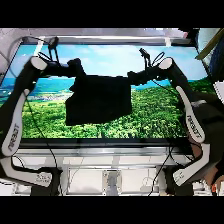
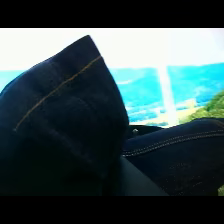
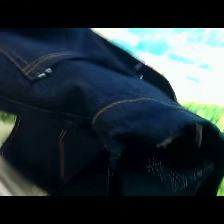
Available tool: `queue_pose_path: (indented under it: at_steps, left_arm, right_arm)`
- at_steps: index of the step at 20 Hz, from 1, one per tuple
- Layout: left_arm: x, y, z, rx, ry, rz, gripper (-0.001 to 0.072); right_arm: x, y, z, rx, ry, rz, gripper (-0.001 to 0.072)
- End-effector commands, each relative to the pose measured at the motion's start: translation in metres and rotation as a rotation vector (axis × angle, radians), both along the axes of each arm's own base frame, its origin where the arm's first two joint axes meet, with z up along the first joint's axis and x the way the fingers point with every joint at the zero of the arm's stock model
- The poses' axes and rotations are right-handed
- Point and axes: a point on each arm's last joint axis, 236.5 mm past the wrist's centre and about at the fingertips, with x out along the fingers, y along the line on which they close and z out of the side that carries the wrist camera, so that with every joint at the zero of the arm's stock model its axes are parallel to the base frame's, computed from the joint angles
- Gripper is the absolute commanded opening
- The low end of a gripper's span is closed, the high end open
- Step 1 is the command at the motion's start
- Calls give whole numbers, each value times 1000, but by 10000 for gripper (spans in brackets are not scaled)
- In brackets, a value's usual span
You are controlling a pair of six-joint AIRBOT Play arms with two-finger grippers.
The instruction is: Fold the clothes and pants, and hang the long-sleeved shirts on hangers.
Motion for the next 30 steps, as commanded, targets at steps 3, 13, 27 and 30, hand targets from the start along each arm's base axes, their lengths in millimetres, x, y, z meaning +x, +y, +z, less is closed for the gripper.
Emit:
queue_pose_path:
  at_steps: [3,13,27,30]
  left_arm:
    - [-18,-16,-28,-8,116,-48,28]
    - [-185,1,-48,279,389,-171,29]
    - [-280,-33,-99,343,577,-193,29]
    - [-298,-16,-123,468,616,-135,30]
  right_arm:
    - [0,-13,-37,-3,57,28,28]
    - [-106,5,-52,-147,301,378,28]
    - [-206,-34,-84,-277,572,418,28]
    - [-217,-37,-95,-280,599,406,29]
